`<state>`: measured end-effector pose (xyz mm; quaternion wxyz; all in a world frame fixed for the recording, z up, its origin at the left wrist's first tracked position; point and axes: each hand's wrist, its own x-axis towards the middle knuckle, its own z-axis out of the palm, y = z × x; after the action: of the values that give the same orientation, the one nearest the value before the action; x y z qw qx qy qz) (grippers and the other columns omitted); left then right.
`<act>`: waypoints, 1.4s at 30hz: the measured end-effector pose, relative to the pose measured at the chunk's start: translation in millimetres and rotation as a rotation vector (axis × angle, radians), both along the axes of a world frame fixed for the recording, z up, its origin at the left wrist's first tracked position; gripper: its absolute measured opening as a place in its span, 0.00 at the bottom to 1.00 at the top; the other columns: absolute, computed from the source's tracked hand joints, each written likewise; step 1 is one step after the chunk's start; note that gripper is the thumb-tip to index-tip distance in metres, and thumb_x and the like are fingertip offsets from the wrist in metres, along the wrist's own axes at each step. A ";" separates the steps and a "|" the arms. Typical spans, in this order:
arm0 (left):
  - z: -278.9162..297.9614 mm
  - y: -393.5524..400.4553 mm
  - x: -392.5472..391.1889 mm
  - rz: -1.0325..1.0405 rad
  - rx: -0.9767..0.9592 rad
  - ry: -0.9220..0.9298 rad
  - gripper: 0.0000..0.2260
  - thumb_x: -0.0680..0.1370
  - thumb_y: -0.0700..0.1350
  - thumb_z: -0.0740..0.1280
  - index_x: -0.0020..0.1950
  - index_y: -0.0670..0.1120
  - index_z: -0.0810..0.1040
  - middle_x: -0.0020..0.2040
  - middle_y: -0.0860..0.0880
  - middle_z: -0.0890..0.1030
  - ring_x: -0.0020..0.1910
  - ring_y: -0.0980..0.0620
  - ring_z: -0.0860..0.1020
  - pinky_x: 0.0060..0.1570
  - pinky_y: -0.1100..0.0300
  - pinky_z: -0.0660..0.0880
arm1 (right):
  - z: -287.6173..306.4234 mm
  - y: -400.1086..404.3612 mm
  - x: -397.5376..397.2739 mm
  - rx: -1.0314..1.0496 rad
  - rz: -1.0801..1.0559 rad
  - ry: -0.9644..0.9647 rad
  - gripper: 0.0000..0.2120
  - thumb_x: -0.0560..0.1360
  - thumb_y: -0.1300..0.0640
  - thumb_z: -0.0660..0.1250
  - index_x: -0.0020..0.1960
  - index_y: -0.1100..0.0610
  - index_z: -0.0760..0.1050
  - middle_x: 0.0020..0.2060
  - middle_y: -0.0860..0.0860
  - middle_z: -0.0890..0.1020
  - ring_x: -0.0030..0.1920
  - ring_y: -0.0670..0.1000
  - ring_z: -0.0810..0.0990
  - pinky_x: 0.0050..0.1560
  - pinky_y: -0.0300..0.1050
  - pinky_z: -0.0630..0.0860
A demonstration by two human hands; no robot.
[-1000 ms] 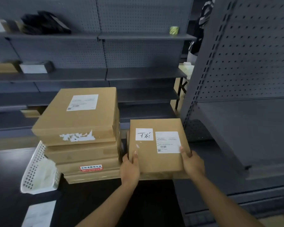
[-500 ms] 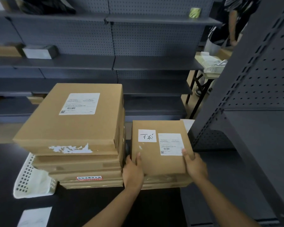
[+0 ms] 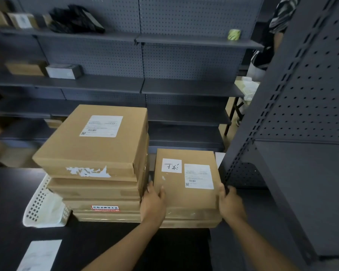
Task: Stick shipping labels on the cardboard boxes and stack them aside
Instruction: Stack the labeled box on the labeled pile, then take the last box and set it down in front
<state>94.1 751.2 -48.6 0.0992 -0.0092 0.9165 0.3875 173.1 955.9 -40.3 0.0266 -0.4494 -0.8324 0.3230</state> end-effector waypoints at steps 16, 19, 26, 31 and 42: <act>42.8 -102.8 113.4 -0.274 -0.314 0.357 0.09 0.81 0.52 0.57 0.59 0.54 0.71 0.53 0.55 0.76 0.49 0.59 0.75 0.50 0.63 0.74 | 30.1 -104.9 61.9 0.583 0.875 0.185 0.10 0.77 0.50 0.63 0.55 0.51 0.77 0.48 0.46 0.81 0.48 0.47 0.79 0.50 0.42 0.75; 40.8 -150.2 138.1 -0.212 -0.363 0.316 0.10 0.80 0.53 0.58 0.59 0.54 0.71 0.53 0.55 0.77 0.49 0.59 0.75 0.51 0.61 0.74 | 28.0 -148.4 68.8 0.523 1.041 0.220 0.14 0.80 0.46 0.57 0.63 0.46 0.72 0.57 0.43 0.77 0.57 0.42 0.75 0.61 0.38 0.69; 41.5 -278.8 203.9 0.063 -0.510 0.166 0.13 0.80 0.53 0.58 0.62 0.50 0.71 0.56 0.51 0.77 0.53 0.52 0.75 0.53 0.58 0.72 | 25.6 -277.7 75.0 0.370 1.472 0.099 0.14 0.80 0.48 0.60 0.64 0.48 0.71 0.59 0.44 0.76 0.60 0.44 0.74 0.63 0.41 0.69; 38.9 -385.5 261.8 0.272 -0.583 0.059 0.14 0.80 0.51 0.56 0.61 0.48 0.71 0.57 0.49 0.77 0.56 0.47 0.75 0.56 0.53 0.71 | 29.0 -401.5 83.1 0.375 1.681 0.107 0.13 0.79 0.49 0.60 0.62 0.51 0.72 0.59 0.47 0.77 0.59 0.48 0.75 0.60 0.44 0.71; 51.1 -615.1 392.2 0.649 -0.593 -0.101 0.17 0.80 0.51 0.57 0.67 0.48 0.69 0.62 0.48 0.76 0.62 0.46 0.73 0.59 0.55 0.68 | 39.4 -669.7 124.4 0.440 2.017 0.168 0.10 0.79 0.52 0.59 0.58 0.53 0.73 0.56 0.49 0.78 0.55 0.52 0.76 0.54 0.46 0.71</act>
<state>486.2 136.1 2.5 0.0104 -0.3434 0.9317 0.1180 297.6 286.3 -0.9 -0.1167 0.4955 -0.8581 0.0664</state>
